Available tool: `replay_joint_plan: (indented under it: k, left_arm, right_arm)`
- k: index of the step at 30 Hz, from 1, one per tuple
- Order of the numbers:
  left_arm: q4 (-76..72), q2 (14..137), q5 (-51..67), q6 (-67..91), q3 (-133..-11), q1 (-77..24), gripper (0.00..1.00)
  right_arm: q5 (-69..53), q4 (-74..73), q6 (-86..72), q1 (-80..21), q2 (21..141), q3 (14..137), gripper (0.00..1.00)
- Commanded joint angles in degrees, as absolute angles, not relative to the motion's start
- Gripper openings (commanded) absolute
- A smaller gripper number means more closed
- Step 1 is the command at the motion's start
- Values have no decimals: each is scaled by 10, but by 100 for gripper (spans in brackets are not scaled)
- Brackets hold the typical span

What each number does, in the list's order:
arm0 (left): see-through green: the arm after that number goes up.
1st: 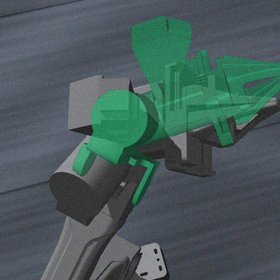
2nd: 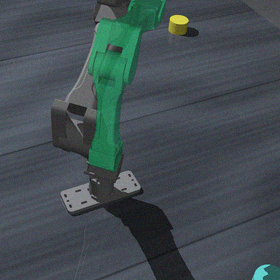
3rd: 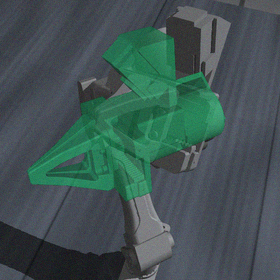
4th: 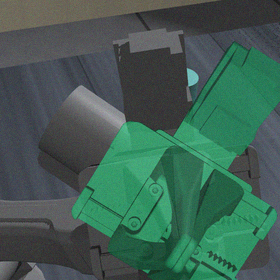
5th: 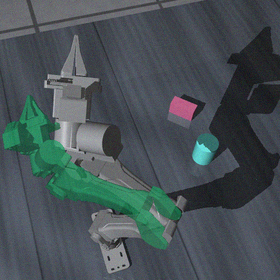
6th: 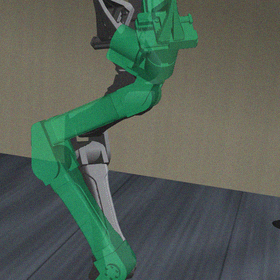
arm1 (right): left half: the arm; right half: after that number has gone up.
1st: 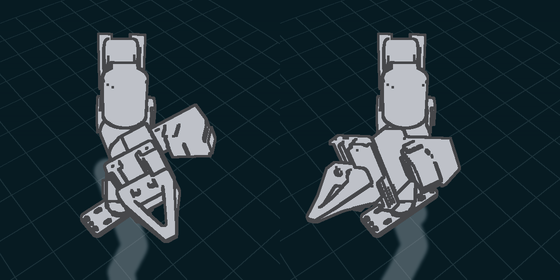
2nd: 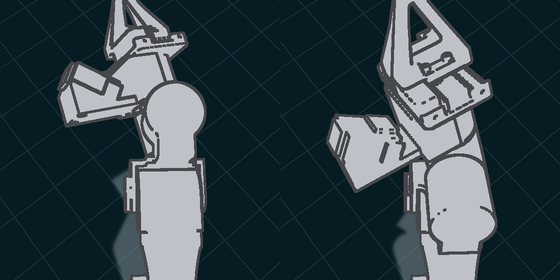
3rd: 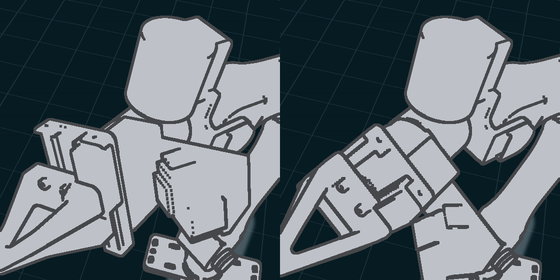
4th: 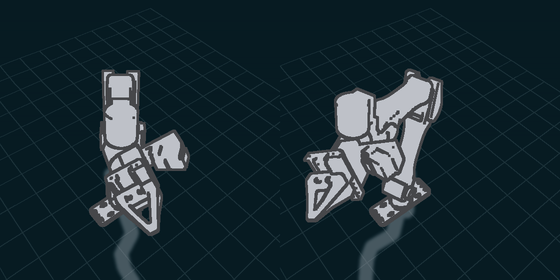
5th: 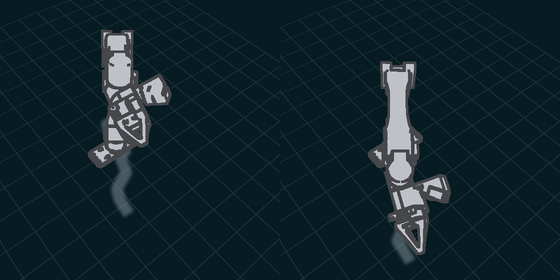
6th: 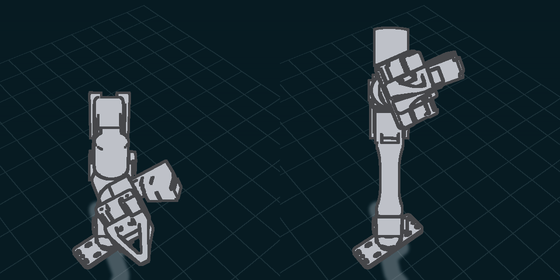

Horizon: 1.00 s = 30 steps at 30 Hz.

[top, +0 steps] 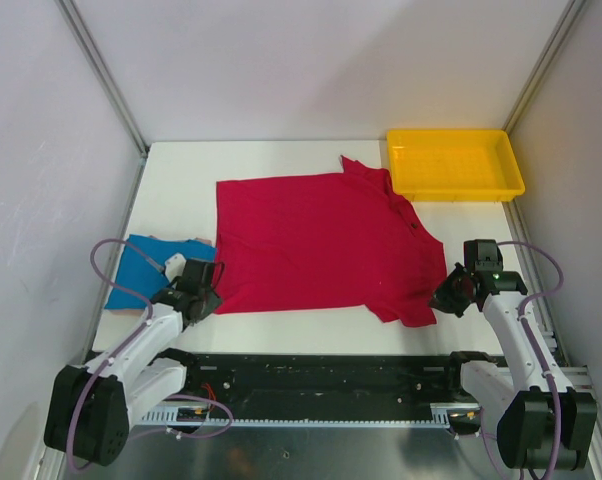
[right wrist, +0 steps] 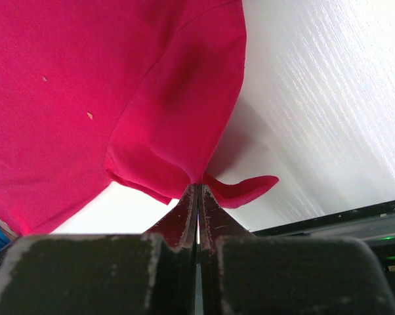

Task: Fold and stack the t-shirts
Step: Grap the side of the flattened tshirt closest away from the robot with both arms

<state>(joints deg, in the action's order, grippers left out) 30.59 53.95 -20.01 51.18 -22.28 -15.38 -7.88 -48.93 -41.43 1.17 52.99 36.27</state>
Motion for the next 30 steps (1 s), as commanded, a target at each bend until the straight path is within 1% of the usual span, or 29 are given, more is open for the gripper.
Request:
replay_joint_plan:
  k: [1,4,8,12,17,25,30]
  left_arm:
    - [302,543,-219,518,-232,-156,44]
    - [302,530,-217,517,-231,-156,43]
    - [304,509,-215,515,-232,-156,37]
    - [307,496,-214,512,-234,-156,34]
    - [306,503,-210,508,-236,-156,30]
    - [307,502,-210,508,-227,-157,29]
    - [306,506,-209,511,-223,-156,23]
  right_arm:
    - [-79,-478,-416,8,530,377,0]
    - [-79,-476,-417,7,529,374,0]
    - [-79,-475,-418,6,529,372,0]
    - [-79,-475,-418,5,529,371,0]
    - [-79,-474,-419,4,527,369,0]
    - [-80,-471,-420,3,528,368,0]
    - [-80,-471,-420,3,529,366,0]
